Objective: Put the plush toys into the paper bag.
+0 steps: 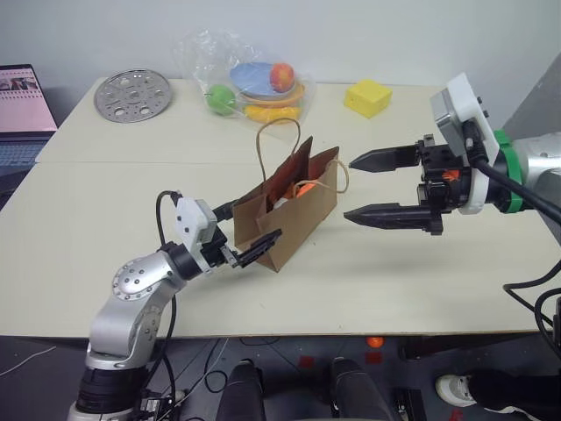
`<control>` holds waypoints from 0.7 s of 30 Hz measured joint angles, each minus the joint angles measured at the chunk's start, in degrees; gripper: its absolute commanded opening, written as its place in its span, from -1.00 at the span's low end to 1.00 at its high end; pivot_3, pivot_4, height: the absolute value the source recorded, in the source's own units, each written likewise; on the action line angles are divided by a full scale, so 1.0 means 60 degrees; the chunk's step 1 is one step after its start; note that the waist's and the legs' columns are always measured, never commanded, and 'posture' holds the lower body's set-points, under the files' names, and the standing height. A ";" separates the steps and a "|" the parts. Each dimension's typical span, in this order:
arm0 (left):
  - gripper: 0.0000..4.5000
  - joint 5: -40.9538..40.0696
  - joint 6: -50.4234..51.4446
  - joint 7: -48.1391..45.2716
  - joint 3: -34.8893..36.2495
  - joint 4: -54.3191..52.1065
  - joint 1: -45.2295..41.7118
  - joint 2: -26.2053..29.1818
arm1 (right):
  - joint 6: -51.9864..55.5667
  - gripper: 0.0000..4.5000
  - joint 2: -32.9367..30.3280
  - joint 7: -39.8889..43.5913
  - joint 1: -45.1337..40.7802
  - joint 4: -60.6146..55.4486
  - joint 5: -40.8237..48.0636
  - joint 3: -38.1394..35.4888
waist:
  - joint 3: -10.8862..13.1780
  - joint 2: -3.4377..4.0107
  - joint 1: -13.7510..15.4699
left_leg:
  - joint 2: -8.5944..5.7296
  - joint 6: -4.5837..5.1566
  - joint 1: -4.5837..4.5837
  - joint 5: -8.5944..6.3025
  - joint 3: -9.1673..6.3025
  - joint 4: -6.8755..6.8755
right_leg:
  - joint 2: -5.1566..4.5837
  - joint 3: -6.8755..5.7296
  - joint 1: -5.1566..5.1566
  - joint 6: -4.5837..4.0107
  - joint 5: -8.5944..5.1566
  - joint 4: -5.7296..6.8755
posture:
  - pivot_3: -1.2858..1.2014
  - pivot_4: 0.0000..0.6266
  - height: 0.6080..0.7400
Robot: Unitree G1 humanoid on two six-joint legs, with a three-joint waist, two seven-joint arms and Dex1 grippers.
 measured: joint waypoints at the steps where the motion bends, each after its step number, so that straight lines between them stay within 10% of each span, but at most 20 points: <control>1: 0.99 0.0097 -0.0100 0.0167 -0.0008 0.0001 0.0000 -0.0136 | -0.0039 1.00 -0.0013 -0.0004 0.0002 -0.0036 -0.0018 0.0000 | 0.0000 0.0001 0.0003 | -0.0001 0.0000 0.0000 0.0000 0.0000 0.0000 | 0.0000 0.0000 0.0000 0.0000 0.0000 0.0000 | 0.03 -0.52 1.00; 5: 0.72 0.0275 -0.0285 0.0578 -0.0047 0.0008 0.0003 -0.0375 | -0.0203 1.00 -0.0083 -0.0043 0.0044 -0.0170 -0.0149 -0.0002 | 0.0000 0.0000 0.0004 | 0.0000 0.0000 0.0001 0.0000 0.0000 0.0000 | 0.0000 0.0000 0.0000 0.0003 0.0001 0.0000 | 0.03 -0.52 1.00; 17: -0.99 0.0287 -0.0372 0.1067 0.0000 -0.0015 0.0371 -0.0476 | -0.0703 1.00 0.0080 -0.0408 0.0424 -0.0021 -0.0559 0.0011 | 0.0000 0.0000 -0.0002 | -0.0001 0.0000 0.0001 0.0000 0.0000 0.0001 | 0.0000 0.0001 0.0000 0.0004 0.0001 0.0000 | 0.03 -0.52 1.00; 21: -1.00 0.0724 -0.0788 0.1450 0.0029 0.0093 0.0411 -0.0527 | -0.0938 1.00 0.0268 -0.0563 0.0465 0.0173 -0.0779 0.0019 | 0.0000 0.0000 0.0003 | -0.0001 0.0000 0.0001 0.0000 0.0000 0.0001 | 0.0000 0.0001 0.0001 0.0006 0.0001 0.0000 | 0.03 -0.52 1.00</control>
